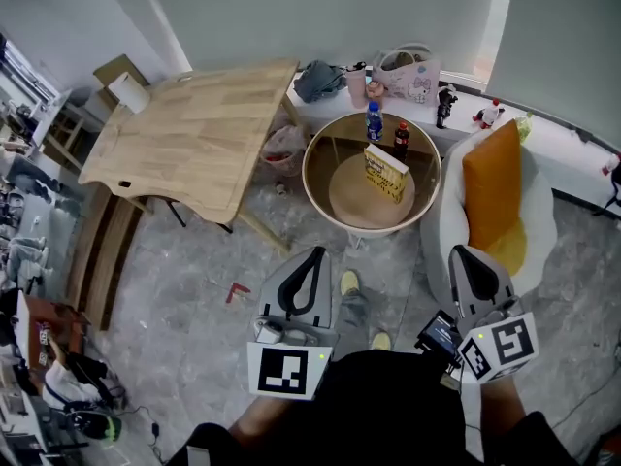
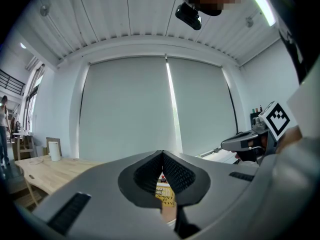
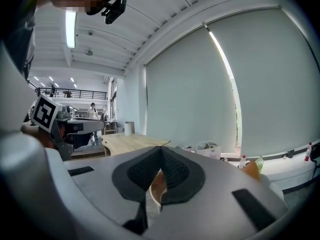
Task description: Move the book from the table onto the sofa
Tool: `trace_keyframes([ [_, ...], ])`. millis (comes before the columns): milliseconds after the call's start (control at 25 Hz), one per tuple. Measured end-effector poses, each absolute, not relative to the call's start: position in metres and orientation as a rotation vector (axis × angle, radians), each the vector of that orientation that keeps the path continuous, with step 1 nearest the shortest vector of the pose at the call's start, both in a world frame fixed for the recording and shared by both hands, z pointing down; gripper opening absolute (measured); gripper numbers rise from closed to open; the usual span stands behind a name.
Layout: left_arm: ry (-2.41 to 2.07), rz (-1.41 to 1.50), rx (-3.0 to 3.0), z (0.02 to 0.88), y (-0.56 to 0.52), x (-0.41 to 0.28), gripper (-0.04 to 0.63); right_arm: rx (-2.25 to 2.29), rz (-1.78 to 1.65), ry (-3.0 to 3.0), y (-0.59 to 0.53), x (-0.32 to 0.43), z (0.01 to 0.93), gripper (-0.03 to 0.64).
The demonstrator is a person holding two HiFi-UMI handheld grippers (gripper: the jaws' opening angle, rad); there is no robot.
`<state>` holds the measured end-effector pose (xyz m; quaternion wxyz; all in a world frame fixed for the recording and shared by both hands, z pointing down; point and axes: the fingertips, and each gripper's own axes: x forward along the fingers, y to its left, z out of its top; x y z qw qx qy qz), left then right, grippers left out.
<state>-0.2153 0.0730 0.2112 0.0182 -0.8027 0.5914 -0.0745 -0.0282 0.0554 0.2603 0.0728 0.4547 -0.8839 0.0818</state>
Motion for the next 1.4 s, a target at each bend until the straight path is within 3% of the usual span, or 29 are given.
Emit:
trace_keyframes([
  [1400, 1.871, -0.248, -2.611, 0.242, -0.129, -0.291, 0.006, 1.392, 0.292, -2.516, -0.122, -0.091, 0.279, 0.009],
])
